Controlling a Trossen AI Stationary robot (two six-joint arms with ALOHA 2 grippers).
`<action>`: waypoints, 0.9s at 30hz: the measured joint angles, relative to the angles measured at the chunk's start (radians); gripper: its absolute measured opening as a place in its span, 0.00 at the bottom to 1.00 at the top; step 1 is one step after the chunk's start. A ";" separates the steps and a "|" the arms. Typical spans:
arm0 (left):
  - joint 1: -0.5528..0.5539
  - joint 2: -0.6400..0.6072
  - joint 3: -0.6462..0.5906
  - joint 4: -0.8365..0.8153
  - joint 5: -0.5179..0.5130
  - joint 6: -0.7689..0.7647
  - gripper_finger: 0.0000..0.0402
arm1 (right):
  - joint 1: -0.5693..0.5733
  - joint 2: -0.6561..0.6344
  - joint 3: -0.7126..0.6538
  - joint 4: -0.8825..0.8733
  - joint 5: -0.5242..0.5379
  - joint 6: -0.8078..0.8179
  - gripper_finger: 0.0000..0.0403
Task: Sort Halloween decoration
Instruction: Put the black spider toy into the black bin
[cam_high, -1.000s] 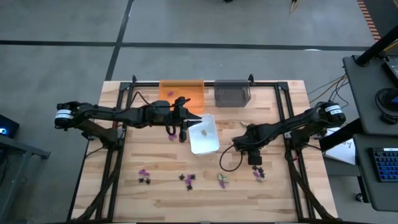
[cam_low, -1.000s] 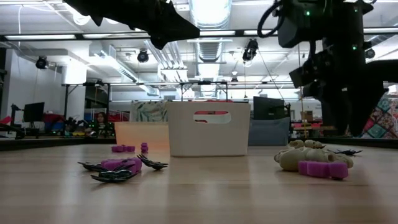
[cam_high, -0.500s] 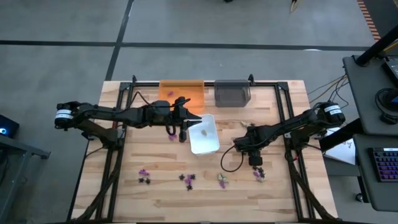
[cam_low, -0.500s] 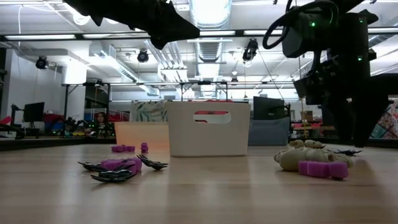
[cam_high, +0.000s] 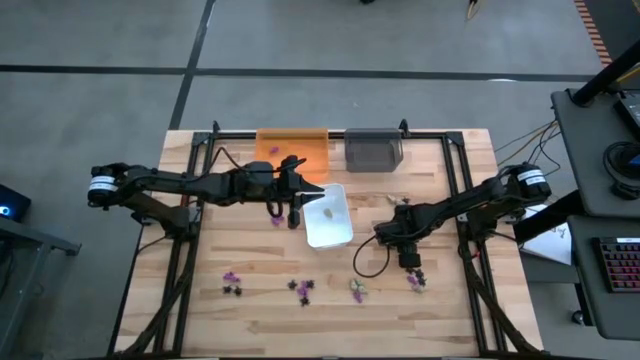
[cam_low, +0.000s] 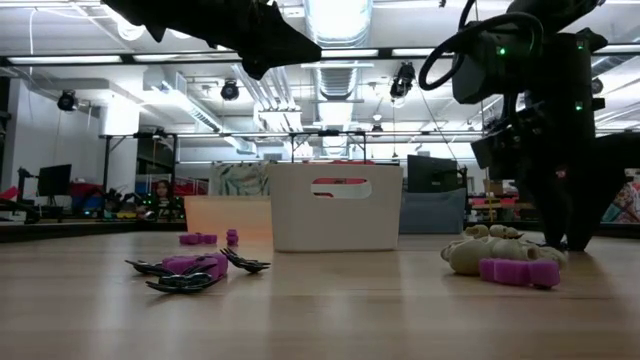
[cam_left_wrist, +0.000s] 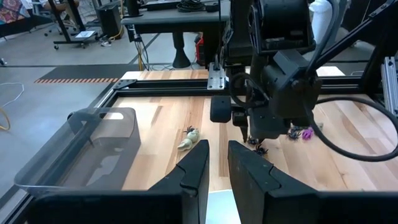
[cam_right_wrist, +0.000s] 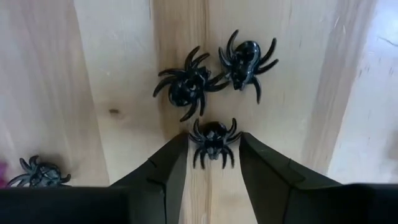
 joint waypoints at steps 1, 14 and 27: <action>0.000 0.000 0.000 0.000 0.000 0.000 0.10 | 0.000 0.010 0.002 0.000 0.000 -0.004 0.34; 0.000 0.000 0.000 0.000 0.000 0.000 0.10 | 0.000 -0.011 -0.002 0.008 0.002 0.000 0.32; 0.000 0.000 0.000 0.000 0.000 0.004 0.10 | -0.001 -0.039 -0.004 0.014 0.009 0.017 0.20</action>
